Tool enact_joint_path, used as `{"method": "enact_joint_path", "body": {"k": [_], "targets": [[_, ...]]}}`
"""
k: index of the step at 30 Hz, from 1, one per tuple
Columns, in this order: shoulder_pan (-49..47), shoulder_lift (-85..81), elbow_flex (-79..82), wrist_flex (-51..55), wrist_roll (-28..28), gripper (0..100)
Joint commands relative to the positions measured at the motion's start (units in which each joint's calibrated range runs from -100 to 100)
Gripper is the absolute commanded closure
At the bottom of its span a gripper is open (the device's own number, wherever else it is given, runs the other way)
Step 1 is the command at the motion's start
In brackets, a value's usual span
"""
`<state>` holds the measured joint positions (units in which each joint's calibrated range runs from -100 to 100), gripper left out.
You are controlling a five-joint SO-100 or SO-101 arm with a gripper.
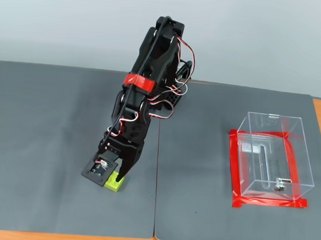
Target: Pick the green lego block and place it into the transparent box
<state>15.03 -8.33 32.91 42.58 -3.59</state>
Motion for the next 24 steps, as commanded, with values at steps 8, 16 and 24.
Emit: {"method": "enact_joint_path", "body": {"k": [8,16,24], "targets": [[-0.23,4.30,-0.40,-0.74,1.58,76],[-0.23,8.71,-1.03,-0.83,1.53,76],[-1.12,11.84,-1.21,-0.83,1.53,76]]}}
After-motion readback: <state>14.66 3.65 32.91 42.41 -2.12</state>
